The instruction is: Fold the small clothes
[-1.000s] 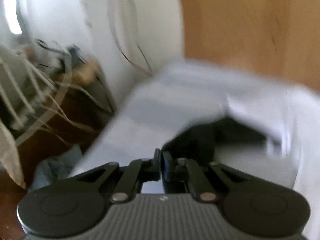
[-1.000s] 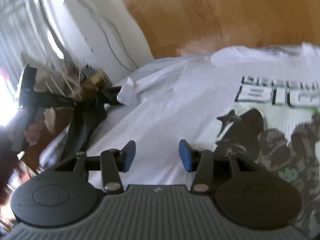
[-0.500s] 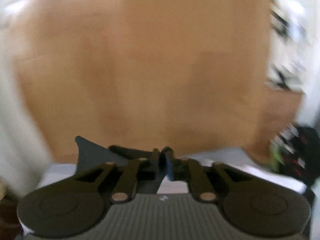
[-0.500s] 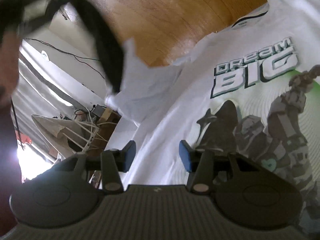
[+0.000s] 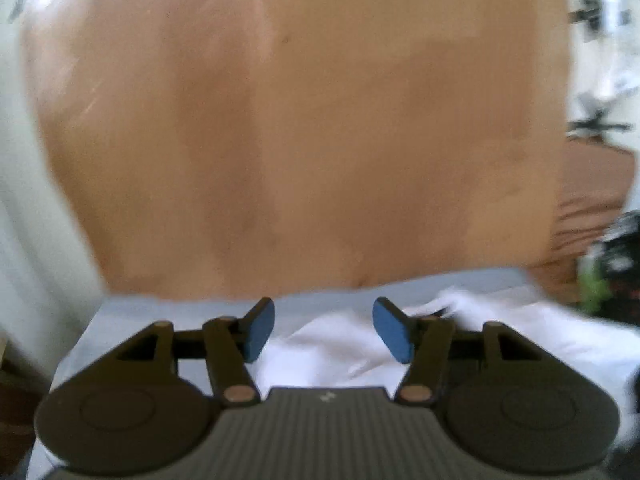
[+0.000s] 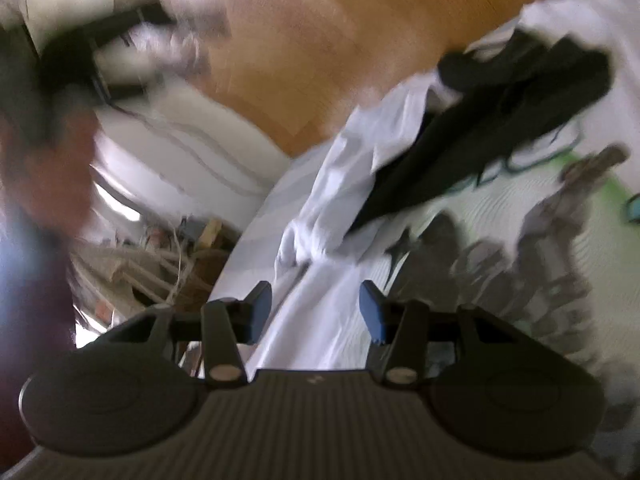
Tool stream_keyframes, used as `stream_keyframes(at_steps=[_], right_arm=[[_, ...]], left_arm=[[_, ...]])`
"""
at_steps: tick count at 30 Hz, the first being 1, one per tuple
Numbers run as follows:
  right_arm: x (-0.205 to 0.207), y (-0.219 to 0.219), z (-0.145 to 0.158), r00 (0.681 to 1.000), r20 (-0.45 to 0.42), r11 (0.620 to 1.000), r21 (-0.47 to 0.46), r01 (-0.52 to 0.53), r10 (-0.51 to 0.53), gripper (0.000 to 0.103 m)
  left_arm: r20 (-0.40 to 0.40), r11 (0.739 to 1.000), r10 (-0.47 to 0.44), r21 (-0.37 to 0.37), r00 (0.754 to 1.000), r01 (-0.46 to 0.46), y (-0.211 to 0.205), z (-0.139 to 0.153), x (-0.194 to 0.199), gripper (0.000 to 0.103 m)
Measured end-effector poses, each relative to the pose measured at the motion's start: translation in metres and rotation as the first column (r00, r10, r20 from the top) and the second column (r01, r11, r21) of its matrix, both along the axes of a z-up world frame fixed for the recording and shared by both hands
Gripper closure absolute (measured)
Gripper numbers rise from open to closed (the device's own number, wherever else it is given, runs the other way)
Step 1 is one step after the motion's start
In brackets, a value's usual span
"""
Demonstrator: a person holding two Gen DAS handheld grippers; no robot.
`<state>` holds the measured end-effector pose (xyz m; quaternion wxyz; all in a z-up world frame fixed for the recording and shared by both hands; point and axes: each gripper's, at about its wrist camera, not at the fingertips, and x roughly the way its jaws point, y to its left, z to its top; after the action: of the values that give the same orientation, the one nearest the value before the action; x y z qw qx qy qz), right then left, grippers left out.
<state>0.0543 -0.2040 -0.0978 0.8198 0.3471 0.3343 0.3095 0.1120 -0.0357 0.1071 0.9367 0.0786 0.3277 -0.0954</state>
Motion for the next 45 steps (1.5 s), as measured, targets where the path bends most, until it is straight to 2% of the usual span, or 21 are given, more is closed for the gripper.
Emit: stream_keyframes(at_steps=[3,4,6,8,11,13,14,15,16,17,18,19,21,24,27,31,34,35,38,42,45], right_arm=[[-0.006,-0.030,0.022,0.991,0.059,0.993,0.035,0.116,-0.118,0.051],[-0.004,-0.038,0.034,0.984,0.101,0.989,-0.007,0.146,-0.144,0.051],[0.010,-0.042,0.059,0.962,0.199,0.951,-0.208,0.227,-0.186,0.050],[0.037,-0.036,0.072,0.957,0.248,0.905,-0.355,0.237,-0.153,0.049],[0.081,-0.015,0.072,0.975,0.207,0.869,-0.465,0.170,-0.080,0.048],[0.107,0.008,0.064,0.975,0.219,0.809,-0.568,0.151,-0.028,0.047],[0.117,0.014,0.057,0.977,0.212,0.783,-0.604,0.150,-0.024,0.050],[0.127,0.020,0.050,0.979,0.204,0.755,-0.638,0.151,-0.023,0.054],[0.136,0.022,0.042,0.981,0.192,0.724,-0.672,0.156,-0.033,0.085],[0.142,0.019,0.036,0.981,0.186,0.696,-0.698,0.168,-0.050,0.096],[0.143,0.012,0.036,0.978,0.195,0.687,-0.700,0.194,-0.078,0.095],[0.138,-0.002,0.041,0.967,0.229,0.709,-0.663,0.242,-0.116,0.096],[0.112,-0.038,0.068,0.927,0.318,0.757,-0.551,0.351,-0.199,0.096],[0.049,-0.103,0.104,0.825,0.460,0.808,-0.316,0.497,-0.328,0.096],[-0.001,-0.150,0.101,0.767,0.456,0.792,-0.190,0.580,-0.452,0.096],[-0.032,-0.162,0.061,0.787,0.372,0.774,-0.227,0.591,-0.491,0.095],[-0.039,-0.171,0.040,0.821,0.247,0.800,-0.204,0.564,-0.516,0.087],[-0.044,-0.173,0.037,0.819,0.223,0.802,-0.185,0.569,-0.529,0.078],[-0.056,-0.180,0.042,0.795,0.207,0.781,-0.165,0.603,-0.570,0.051],[-0.052,-0.171,0.056,0.780,0.240,0.761,-0.185,0.621,-0.578,0.050],[-0.036,-0.159,0.056,0.796,0.212,0.763,-0.229,0.604,-0.567,0.049]], left_arm=[[-0.058,0.998,0.065,0.029,0.996,-0.063,0.027,-0.053,0.007,0.047],[-0.089,0.998,0.063,0.025,0.994,-0.061,0.033,-0.067,0.011,0.047],[-0.129,0.998,0.055,0.023,0.990,-0.052,0.040,-0.091,0.020,0.047],[-0.139,0.998,0.056,0.013,0.989,-0.055,0.043,-0.104,0.035,0.045],[-0.162,0.997,0.055,-0.038,0.985,-0.062,0.042,-0.112,0.058,0.044],[-0.163,0.997,0.045,-0.057,0.986,-0.055,0.034,-0.113,0.067,0.044],[-0.161,0.998,0.038,-0.051,0.986,-0.047,0.028,-0.116,0.072,0.050],[-0.163,0.999,0.028,-0.033,0.986,-0.034,0.019,-0.121,0.076,0.074],[-0.174,1.000,0.014,-0.005,0.985,-0.015,0.010,-0.127,0.080,0.091],[-0.184,0.999,0.018,0.046,0.983,-0.010,0.002,-0.134,0.084,0.097],[-0.183,0.997,0.035,0.076,0.983,-0.021,0.000,-0.140,0.088,0.098],[-0.180,0.997,0.046,0.073,0.983,-0.033,0.003,-0.142,0.089,0.098],[-0.142,0.996,0.094,0.000,0.985,-0.094,0.024,-0.135,0.087,0.098],[-0.083,0.971,0.217,-0.084,0.973,-0.224,0.058,-0.125,0.080,0.099],[-0.131,0.962,0.212,-0.149,0.968,-0.231,0.067,-0.135,0.082,0.094],[-0.109,0.981,0.178,-0.063,0.978,-0.185,0.041,-0.148,0.078,0.087],[-0.101,0.983,0.180,-0.016,0.978,-0.183,0.036,-0.145,0.073,0.062],[-0.091,0.982,0.187,-0.024,0.978,-0.190,0.039,-0.142,0.071,0.055],[-0.052,0.975,0.207,-0.069,0.977,-0.210,0.052,-0.126,0.053,0.055],[-0.054,0.966,0.173,-0.185,0.983,-0.180,0.062,-0.110,0.027,0.058],[-0.067,0.974,0.085,-0.203,0.994,-0.097,0.052,-0.114,0.008,0.062]])
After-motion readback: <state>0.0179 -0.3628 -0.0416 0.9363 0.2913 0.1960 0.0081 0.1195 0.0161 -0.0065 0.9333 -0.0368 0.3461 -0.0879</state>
